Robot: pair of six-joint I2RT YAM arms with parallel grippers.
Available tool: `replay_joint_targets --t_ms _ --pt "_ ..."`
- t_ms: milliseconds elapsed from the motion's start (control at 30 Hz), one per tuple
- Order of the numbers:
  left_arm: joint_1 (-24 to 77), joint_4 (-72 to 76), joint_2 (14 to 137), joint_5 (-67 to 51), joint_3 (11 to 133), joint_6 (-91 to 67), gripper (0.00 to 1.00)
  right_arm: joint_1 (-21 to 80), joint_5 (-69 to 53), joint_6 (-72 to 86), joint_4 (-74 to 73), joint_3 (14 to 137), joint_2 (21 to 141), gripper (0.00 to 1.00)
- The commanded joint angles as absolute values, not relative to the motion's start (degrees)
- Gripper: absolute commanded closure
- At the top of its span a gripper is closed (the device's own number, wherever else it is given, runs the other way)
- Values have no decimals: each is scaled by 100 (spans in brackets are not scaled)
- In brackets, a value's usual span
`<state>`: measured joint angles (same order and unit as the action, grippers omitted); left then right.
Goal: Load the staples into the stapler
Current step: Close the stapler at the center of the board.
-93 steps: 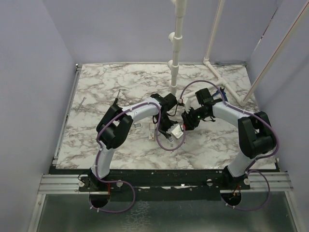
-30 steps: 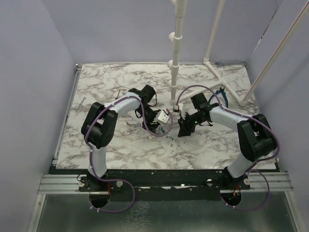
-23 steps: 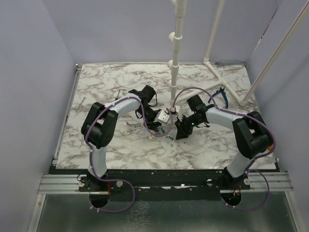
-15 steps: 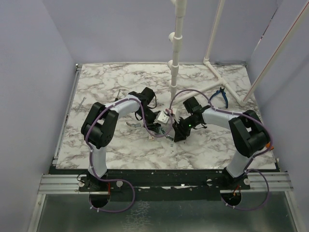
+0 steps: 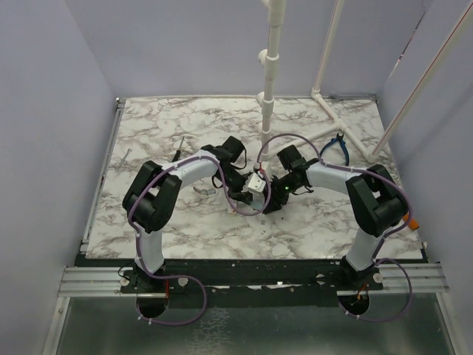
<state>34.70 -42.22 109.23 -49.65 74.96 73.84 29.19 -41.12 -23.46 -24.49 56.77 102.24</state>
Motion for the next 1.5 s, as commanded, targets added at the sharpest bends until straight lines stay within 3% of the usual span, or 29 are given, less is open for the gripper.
replay_joint_targets --t_ms 0,167,467,633,1100,1467 --pt "3643 -3910 10686 -4946 7293 7033 81 2953 -3741 -2224 -2279 5816 10439 68" --pt "3760 -3673 10560 -4723 7111 6869 79 2953 -3614 -2326 -2325 5789 10376 68" --pt "3761 -3385 10235 -4462 7022 6807 47 2856 -3179 -3374 -2885 5585 9743 57" --pt "3762 -3371 10343 -4427 7025 6929 40 2713 -3164 -3599 -3085 5484 9545 54" --pt "3847 -3349 11056 -4216 7093 7207 36 2413 -3706 -4015 -3327 5240 9064 53" --pt "3845 -3349 11265 -4441 7121 7190 51 2373 -3716 -3981 -3245 5211 9103 54"
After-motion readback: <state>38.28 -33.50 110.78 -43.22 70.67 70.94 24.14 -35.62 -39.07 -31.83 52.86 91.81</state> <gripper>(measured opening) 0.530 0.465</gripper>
